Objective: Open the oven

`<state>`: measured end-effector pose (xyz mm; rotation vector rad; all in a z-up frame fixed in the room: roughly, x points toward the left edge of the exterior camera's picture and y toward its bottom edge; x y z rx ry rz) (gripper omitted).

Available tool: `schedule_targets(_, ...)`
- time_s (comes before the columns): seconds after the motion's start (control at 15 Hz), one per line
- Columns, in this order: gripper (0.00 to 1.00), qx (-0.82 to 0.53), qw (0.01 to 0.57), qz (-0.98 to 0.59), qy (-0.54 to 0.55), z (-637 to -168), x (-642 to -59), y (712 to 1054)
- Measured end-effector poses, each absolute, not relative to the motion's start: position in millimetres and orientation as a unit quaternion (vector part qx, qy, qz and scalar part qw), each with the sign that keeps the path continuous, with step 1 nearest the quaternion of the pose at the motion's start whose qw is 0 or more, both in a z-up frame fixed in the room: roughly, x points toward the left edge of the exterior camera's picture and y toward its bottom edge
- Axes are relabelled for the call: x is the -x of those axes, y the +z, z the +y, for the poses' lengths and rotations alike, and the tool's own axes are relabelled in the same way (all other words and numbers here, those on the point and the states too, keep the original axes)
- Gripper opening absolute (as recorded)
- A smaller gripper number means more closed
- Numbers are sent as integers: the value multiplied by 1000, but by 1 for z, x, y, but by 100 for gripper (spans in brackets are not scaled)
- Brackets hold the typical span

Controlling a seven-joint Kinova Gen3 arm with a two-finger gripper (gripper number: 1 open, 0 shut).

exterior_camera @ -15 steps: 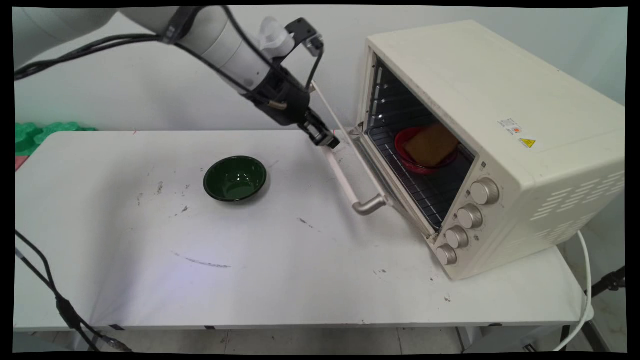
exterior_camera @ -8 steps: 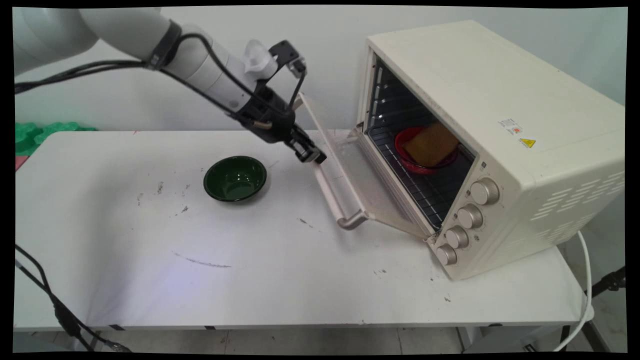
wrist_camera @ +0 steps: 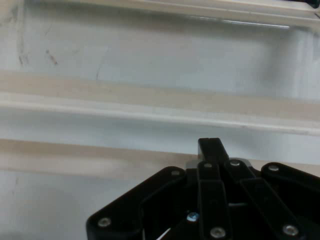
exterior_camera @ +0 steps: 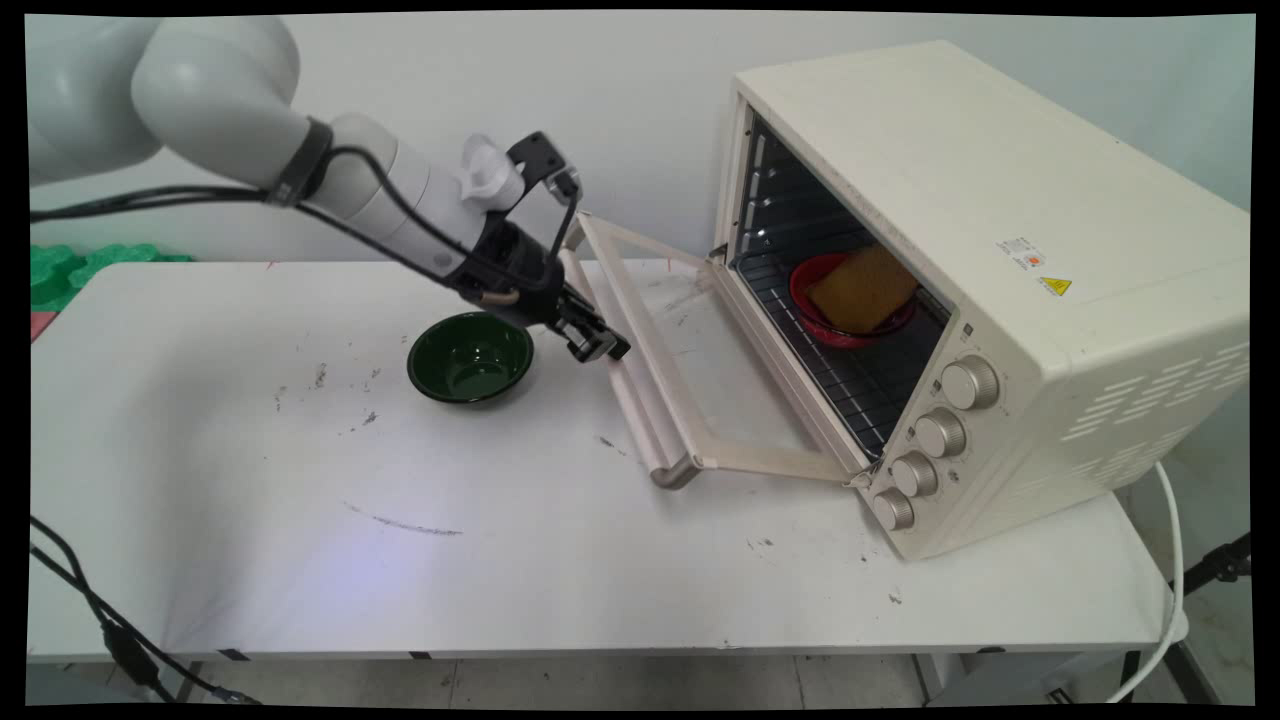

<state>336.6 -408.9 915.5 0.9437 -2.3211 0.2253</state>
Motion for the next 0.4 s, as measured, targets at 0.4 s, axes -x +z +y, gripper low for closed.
schedule_targets(0.4,0,-368,315,-870,93,-397,-348,896)
